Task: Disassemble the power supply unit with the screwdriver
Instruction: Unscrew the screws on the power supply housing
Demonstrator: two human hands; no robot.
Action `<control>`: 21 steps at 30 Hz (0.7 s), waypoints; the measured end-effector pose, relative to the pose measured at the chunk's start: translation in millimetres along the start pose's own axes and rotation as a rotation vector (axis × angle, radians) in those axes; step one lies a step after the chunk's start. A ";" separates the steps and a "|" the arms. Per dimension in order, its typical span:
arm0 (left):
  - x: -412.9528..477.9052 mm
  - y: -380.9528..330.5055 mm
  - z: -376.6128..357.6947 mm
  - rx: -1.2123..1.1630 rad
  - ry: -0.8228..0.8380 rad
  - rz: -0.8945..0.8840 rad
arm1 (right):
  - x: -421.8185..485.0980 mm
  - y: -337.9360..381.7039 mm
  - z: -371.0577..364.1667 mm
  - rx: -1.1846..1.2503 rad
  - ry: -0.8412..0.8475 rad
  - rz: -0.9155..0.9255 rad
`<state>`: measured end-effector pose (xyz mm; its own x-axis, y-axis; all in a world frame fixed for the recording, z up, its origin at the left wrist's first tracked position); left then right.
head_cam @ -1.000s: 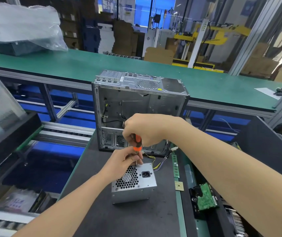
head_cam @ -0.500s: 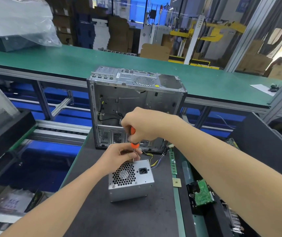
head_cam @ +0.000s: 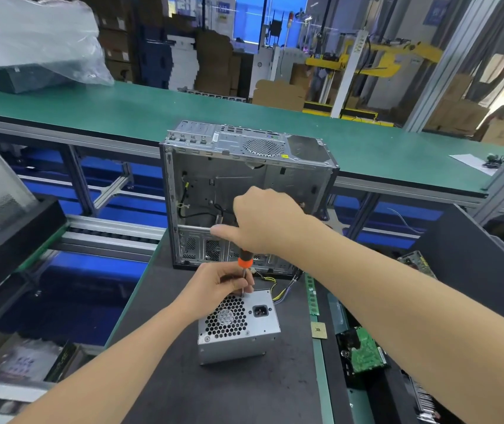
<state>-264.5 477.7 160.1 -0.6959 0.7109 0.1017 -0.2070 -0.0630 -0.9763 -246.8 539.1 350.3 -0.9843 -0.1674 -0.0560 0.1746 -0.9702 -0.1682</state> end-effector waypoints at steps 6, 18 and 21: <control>-1.2 -2.6 1.0 0.008 -0.004 -0.026 | -2.6 9.8 -7.1 0.090 0.138 0.200; -2.6 -5.4 -2.3 0.037 0.009 -0.022 | -6.8 18.0 -7.0 0.031 0.189 0.316; -1.9 -3.1 -2.1 0.023 -0.001 -0.015 | -3.6 -1.7 1.2 -0.061 -0.023 -0.043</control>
<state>-261.1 478.0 162.5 -0.6934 0.7110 0.1170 -0.2334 -0.0680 -0.9700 -243.6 541.1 351.9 -0.9911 -0.1308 -0.0249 0.1330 -0.9642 -0.2295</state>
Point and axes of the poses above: each hand's wrist, its own x-axis towards the middle knuckle, its own z-axis out of the back of the hand, y = z × x, the point moved 8 cm from there along x, towards the middle knuckle, and after that the axes turned 5 degrees about y, right-handed, at the moved point
